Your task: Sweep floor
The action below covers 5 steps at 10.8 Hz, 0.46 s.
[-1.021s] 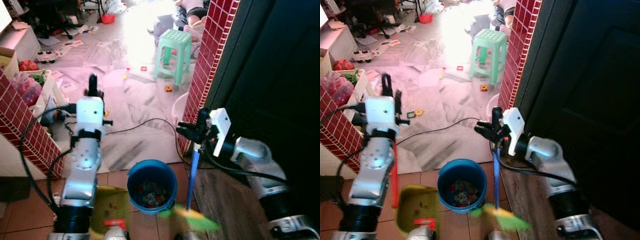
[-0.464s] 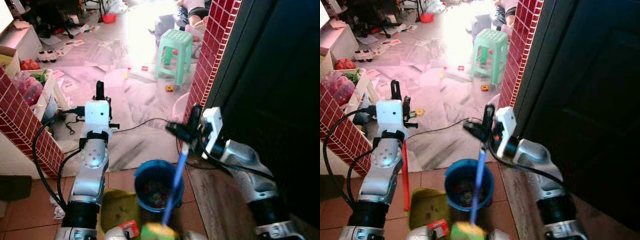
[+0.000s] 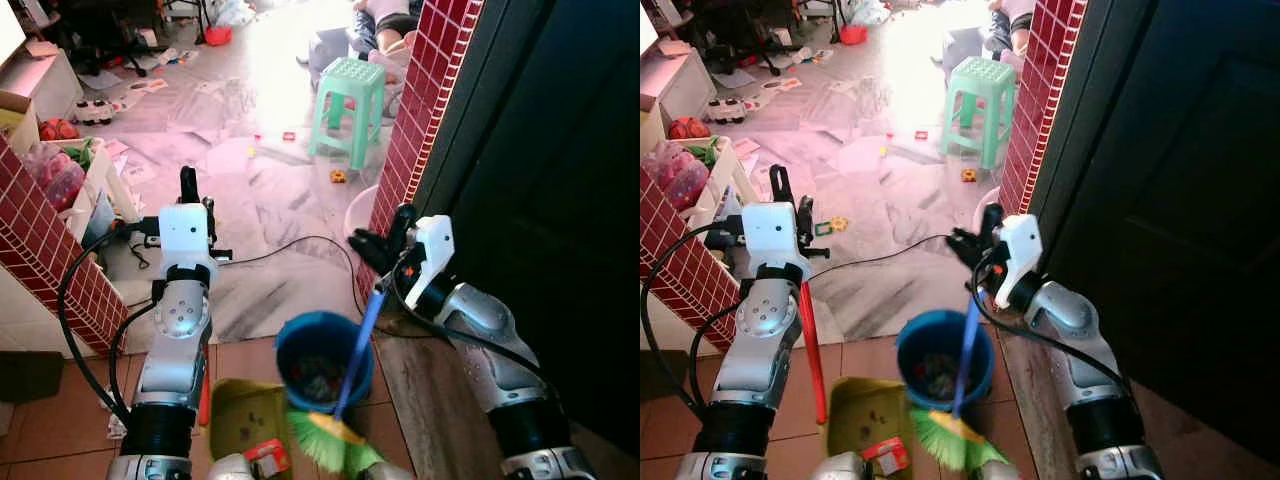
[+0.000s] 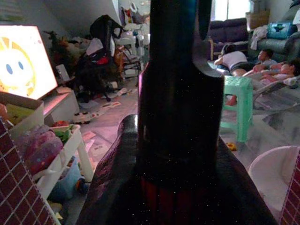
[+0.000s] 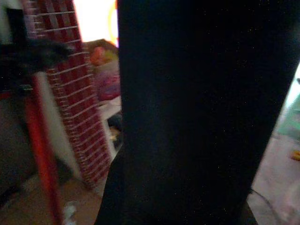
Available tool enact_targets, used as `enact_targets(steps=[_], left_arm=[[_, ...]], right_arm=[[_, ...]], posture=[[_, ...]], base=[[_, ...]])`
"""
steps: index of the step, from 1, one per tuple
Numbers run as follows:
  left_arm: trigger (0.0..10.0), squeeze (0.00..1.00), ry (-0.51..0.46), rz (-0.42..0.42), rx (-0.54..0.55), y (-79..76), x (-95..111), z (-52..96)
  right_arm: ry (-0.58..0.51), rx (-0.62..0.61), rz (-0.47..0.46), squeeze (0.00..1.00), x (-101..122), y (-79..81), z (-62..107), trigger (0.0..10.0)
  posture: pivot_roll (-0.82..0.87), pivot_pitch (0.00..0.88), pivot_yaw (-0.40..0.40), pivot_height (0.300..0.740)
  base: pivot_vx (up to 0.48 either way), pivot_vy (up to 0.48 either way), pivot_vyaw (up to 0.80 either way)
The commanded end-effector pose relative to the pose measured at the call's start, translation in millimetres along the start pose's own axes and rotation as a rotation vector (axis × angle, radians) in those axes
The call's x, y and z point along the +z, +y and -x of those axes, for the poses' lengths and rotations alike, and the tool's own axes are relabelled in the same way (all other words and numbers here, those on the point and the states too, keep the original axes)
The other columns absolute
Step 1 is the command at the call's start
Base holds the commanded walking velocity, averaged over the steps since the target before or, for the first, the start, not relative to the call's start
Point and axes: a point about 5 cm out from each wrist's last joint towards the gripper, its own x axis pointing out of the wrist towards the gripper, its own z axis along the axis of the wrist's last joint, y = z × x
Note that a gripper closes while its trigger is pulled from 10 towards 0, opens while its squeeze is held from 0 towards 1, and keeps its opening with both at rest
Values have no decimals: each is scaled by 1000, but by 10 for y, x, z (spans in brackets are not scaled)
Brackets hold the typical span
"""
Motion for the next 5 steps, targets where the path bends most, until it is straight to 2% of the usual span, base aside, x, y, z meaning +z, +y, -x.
enact_targets(steps=[1, 5], left_arm=[[10000, 0, -29, 10, -2, -5, 60, -19], [10000, 0, -31, 19, -19, -26, 73, -11]], right_arm=[[-52, -35, 73, 0, 154, -82, -26, 10000], [-43, -113, 90, 0, 78, -151, -41, 10000]], posture=[[-64, 0, -5, 740], [-64, 0, -2, 740]], base=[[0, 0, 0], [0, 0, 0]])
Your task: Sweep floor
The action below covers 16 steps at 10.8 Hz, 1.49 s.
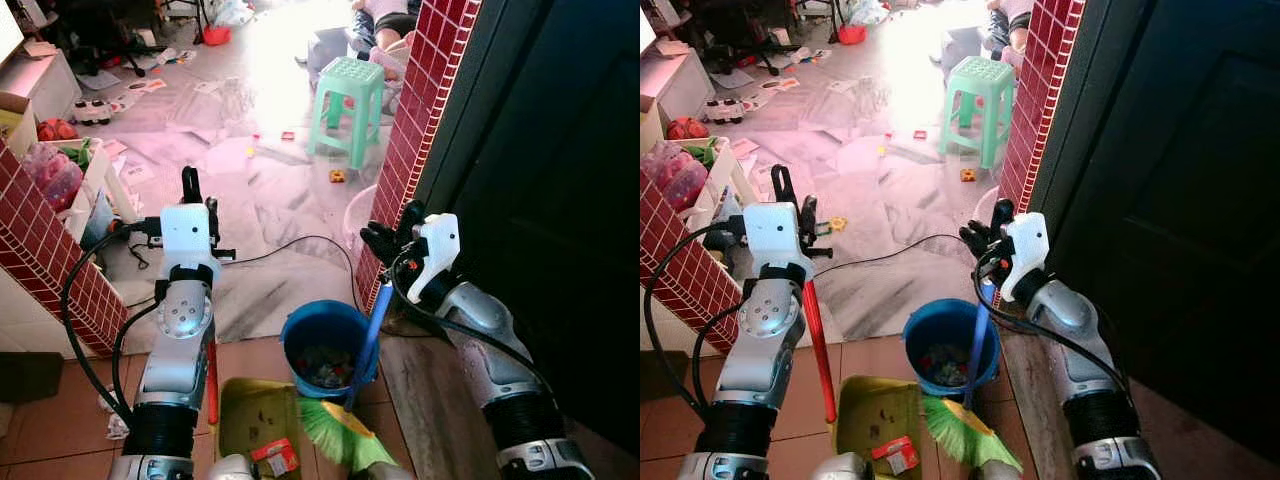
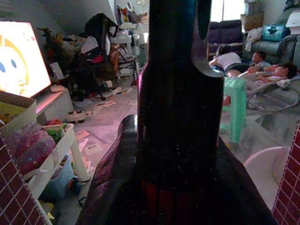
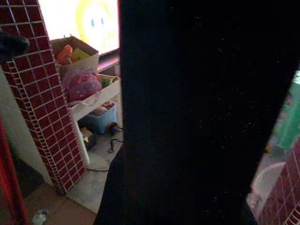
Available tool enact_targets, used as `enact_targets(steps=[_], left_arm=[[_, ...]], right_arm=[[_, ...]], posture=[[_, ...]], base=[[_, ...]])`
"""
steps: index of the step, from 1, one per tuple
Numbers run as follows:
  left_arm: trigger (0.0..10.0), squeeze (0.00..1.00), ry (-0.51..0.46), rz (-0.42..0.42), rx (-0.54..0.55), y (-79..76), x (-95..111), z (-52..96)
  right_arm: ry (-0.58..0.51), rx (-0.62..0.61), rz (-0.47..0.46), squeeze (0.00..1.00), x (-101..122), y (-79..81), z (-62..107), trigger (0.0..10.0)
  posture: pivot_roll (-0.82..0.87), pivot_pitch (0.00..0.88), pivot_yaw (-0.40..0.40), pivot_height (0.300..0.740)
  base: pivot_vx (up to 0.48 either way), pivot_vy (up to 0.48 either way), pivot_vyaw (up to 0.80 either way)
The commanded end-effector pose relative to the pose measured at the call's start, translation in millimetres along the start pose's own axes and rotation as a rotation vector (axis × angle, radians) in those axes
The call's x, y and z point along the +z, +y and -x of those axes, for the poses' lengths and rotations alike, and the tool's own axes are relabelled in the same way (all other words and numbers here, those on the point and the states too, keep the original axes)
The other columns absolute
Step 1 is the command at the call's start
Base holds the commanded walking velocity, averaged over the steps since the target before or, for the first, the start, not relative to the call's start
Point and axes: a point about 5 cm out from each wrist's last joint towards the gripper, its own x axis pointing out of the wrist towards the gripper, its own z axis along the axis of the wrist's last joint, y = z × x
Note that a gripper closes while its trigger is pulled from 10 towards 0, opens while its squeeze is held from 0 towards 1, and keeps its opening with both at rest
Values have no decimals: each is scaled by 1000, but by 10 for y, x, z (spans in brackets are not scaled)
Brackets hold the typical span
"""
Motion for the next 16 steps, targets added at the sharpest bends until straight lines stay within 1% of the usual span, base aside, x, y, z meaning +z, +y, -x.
enact_targets(steps=[1, 5, 6, 7, 8, 9, 10, 11, 12, 13, 14, 15, 16], left_arm=[[10000, 0, -34, 0, -13, -11, 76, -12], [10000, 0, -37, 3, -18, -21, 91, -23], [10000, 0, -30, 8, -15, 5, 75, -12], [10000, 0, -24, 10, -17, 23, 53, 8], [10000, 0, -15, 12, -20, 67, 6, 68], [10000, 0, 13, 21, -24, 88, -59, 109], [10000, 0, 46, 23, -35, 81, -168, 165], [10000, 0, 72, 56, -50, 39, -231, 198], [10000, 0, 59, 37, -82, -22, -222, 216], [10000, 0, 68, 46, -89, -36, -232, 244], [10000, 0, 77, 54, -78, -6, -240, 275], [10000, 0, 64, 56, -73, 24, -193, 267], [10000, 0, 52, 66, -53, 68, -142, 246]], right_arm=[[-49, -28, 54, 0, 137, -68, -34, 10000], [-61, -66, 37, 0, 87, -69, -85, 10000], [-34, -57, 32, 0, 25, -49, -58, 10000], [-2, -73, 38, 0, -46, -53, -8, 10000], [24, -123, 14, 0, -149, -35, 121, 10000], [31, -176, 7, 0, -199, -12, 192, 10000], [34, -248, 13, 0, -248, -5, 243, 10000], [32, -289, 56, 0, -243, 2, 247, 10000], [25, -334, 97, 0, -195, -17, 220, 10000], [13, -367, 112, 0, -151, -57, 216, 10000], [-1, -405, 110, 0, -134, -77, 246, 10000], [29, -386, 82, 0, -181, -67, 296, 10000], [51, -336, 70, 0, -191, -32, 316, 10000]], posture=[[-64, 0, -1, 740], [-65, 5, 2, 740], [-64, 3, 1, 740], [-64, 3, 1, 740], [-68, 0, 5, 740], [-74, 0, 9, 740], [-77, 0, 7, 740], [-76, 0, 4, 740], [-73, 0, 5, 740], [-74, 0, 6, 740], [-68, 0, 16, 740], [-69, 0, 22, 740], [-80, 0, 30, 740]], base=[[0, 0, 0], [0, 0, 0], [0, 0, 0], [0, 0, 0], [0, 0, 0], [0, 0, 0], [0, 0, 0], [0, 0, 0], [0, 0, 0], [0, 0, 0], [0, 0, 0], [0, 0, 0], [0, 0, 0]])
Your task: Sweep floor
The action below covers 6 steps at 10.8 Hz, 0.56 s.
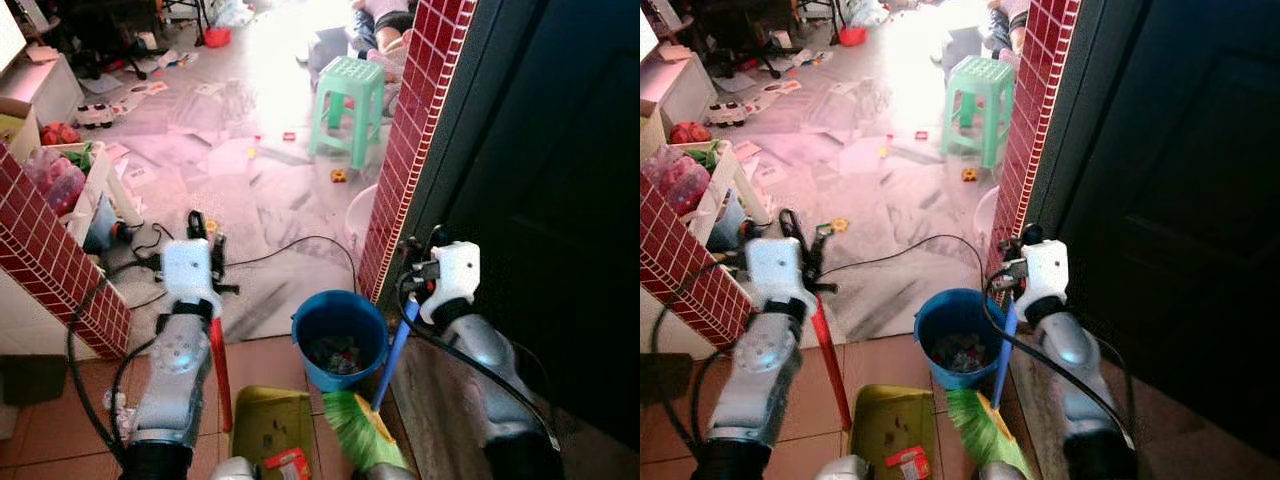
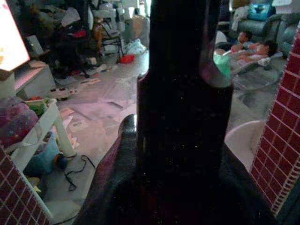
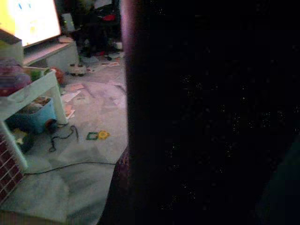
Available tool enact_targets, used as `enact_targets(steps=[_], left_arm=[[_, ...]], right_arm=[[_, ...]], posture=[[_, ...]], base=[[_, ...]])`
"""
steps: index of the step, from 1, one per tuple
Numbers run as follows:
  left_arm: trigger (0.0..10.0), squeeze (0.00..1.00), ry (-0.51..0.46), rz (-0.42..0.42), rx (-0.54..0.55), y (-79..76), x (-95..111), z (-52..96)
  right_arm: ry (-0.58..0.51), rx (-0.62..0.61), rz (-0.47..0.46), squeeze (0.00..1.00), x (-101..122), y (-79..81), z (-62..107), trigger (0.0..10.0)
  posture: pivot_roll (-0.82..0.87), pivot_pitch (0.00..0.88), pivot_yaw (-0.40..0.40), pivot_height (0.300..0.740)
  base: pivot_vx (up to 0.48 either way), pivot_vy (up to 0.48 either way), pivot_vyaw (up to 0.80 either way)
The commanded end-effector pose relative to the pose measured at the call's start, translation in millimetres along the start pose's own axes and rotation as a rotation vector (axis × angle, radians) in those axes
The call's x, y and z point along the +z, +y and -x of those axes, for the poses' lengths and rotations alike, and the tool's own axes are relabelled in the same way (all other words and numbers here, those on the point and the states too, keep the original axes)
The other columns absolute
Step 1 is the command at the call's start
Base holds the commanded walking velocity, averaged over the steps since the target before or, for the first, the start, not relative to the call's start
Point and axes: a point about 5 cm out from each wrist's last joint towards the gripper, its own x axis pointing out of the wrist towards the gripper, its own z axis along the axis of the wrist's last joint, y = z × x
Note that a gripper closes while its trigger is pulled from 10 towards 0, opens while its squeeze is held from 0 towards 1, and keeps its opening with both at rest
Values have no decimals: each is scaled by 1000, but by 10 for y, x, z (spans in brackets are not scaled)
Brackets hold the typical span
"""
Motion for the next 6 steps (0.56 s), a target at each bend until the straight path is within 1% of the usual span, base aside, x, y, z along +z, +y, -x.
enact_targets(steps=[1, 2, 3, 4, 5, 6], left_arm=[[10000, 0, -77, 3, 29, 71, 216, -56], [10000, 0, -126, -13, 65, 140, 358, -99], [10000, 0, -204, -35, 98, 214, 570, -180], [10000, 0, -244, -32, 117, 240, 706, -244], [10000, 0, -309, -12, 141, 273, 938, -337], [10000, 0, -346, -12, 145, 274, 1055, -389]], right_arm=[[40, 70, 24, 0, -22, 21, 47, 10000], [88, 103, 61, 0, -74, -26, 112, 10000], [146, 57, 111, 0, -144, -170, 163, 10000], [192, -1, 167, 0, -191, -289, 181, 10000], [248, -60, 198, 0, -230, -407, 202, 10000], [265, -81, 205, 0, -244, -444, 210, 10000]], posture=[[-85, 0, 31, 740], [-85, 0, 31, 740], [-86, 0, 28, 740], [-86, 0, 26, 740], [-91, 0, 30, 740], [-92, 0, 33, 740]], base=[[0, 0, 0], [0, 0, 0], [0, 0, 0], [0, 0, 0], [0, 0, 0], [0, 0, 0]])
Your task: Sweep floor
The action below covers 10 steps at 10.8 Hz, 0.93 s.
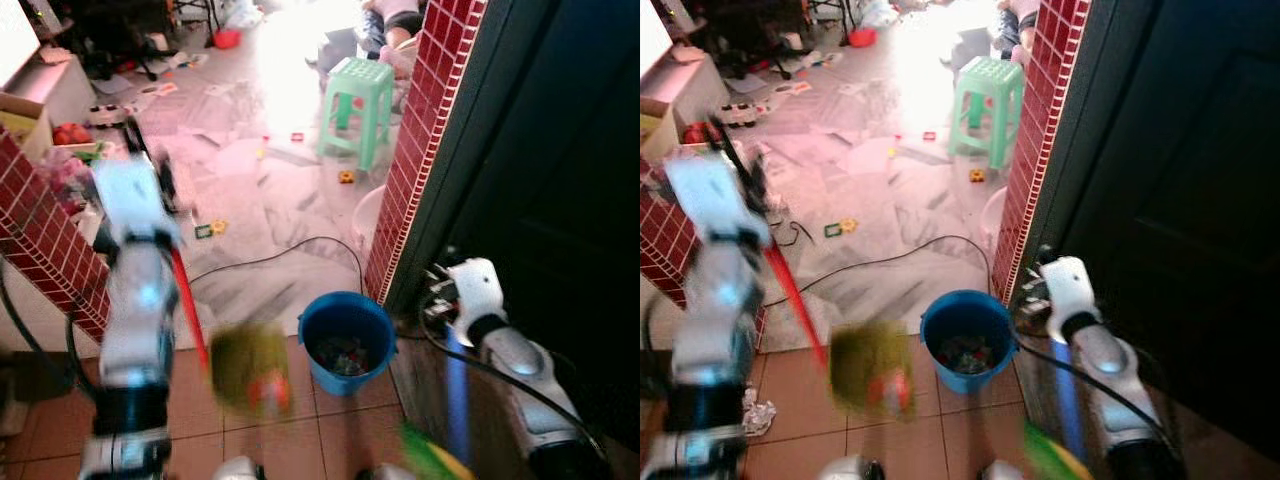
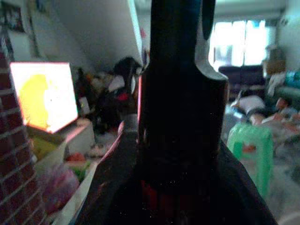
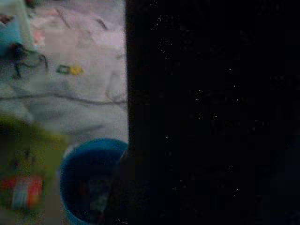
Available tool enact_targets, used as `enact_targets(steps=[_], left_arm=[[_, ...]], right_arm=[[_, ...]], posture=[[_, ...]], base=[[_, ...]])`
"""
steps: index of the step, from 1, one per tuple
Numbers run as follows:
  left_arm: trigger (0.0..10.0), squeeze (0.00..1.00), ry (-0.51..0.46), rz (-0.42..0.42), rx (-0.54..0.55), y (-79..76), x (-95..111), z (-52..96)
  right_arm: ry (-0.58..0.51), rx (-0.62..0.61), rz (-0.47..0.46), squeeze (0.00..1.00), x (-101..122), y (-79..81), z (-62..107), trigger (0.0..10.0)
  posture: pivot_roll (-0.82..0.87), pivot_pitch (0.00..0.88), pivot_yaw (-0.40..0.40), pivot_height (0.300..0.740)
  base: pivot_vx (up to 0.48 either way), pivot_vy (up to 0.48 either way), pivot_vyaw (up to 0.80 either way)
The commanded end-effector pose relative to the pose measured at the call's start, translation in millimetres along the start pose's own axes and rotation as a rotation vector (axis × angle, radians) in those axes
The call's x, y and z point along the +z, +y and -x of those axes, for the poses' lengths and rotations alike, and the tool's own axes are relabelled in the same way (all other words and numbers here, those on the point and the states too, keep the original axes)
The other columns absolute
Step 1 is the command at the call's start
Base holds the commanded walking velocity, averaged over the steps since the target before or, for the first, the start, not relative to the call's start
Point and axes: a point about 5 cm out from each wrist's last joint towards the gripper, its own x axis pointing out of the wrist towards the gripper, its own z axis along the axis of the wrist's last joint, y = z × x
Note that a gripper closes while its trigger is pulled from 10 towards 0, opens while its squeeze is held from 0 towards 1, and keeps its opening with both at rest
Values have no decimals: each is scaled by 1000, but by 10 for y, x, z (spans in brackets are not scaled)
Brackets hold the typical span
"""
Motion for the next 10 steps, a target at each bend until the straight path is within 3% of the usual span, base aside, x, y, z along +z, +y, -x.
enact_targets(steps=[1, 7, 10], left_arm=[[10000, 0, -83, 10, 2, -23, 193, -95], [10000, 0, -216, 19, 26, -152, 525, -477], [10000, 0, -254, -64, 54, -33, 563, -538]], right_arm=[[18, -25, 18, 0, 0, -40, -13, 10000], [53, -114, 15, 0, -43, -73, 6, 10000], [56, -133, 12, 0, -39, -82, -16, 10000]], posture=[[-96, 0, 38, 740], [-122, 0, 64, 740], [-123, 0, 66, 740]], base=[[0, 0, 0], [0, 0, 0], [0, 0, 0]])
